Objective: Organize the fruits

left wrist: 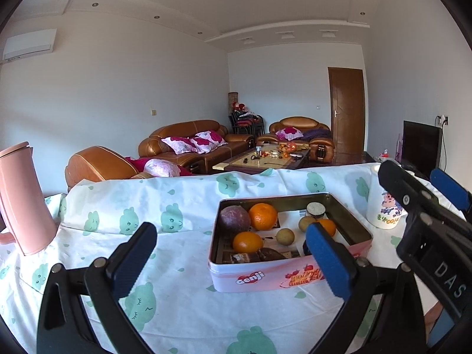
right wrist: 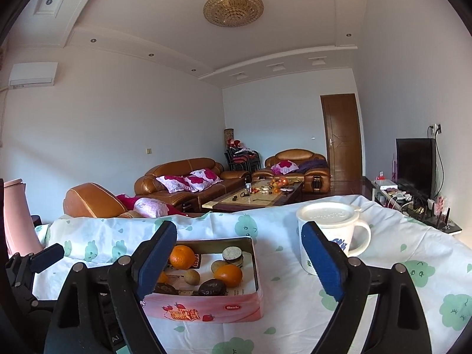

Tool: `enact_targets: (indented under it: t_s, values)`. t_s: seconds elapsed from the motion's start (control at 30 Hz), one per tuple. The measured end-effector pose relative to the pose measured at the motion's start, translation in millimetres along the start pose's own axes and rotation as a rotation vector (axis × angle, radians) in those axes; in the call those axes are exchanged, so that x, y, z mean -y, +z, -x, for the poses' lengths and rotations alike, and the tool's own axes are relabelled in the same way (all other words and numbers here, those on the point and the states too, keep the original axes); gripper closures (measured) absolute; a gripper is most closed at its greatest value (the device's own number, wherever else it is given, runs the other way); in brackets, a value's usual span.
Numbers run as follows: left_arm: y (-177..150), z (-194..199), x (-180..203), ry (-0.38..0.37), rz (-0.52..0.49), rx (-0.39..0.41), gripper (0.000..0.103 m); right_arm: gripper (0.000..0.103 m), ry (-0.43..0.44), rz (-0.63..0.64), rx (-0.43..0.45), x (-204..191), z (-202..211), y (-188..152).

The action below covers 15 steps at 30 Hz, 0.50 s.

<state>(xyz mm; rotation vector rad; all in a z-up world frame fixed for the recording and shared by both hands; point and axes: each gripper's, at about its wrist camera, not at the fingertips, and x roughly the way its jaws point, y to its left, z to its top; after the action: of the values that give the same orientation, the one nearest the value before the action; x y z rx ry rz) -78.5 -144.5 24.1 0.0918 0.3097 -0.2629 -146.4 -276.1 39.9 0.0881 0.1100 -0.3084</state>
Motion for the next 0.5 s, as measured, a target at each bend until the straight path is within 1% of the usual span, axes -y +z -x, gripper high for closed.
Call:
enact_targets:
  t_s: [0.13, 0.5]
  values:
    - [0.4, -0.3, 0.7, 0.001, -0.001, 0.000, 0.000, 0.015, -0.002, 0.026, 0.012, -5.7, 1.5, 0.4]
    - [-0.3, -0.6, 1.2, 0.009, 0.005, -0.007, 0.000, 0.014, -0.006, -0.003, -0.011, -1.7, -1.4, -0.1]
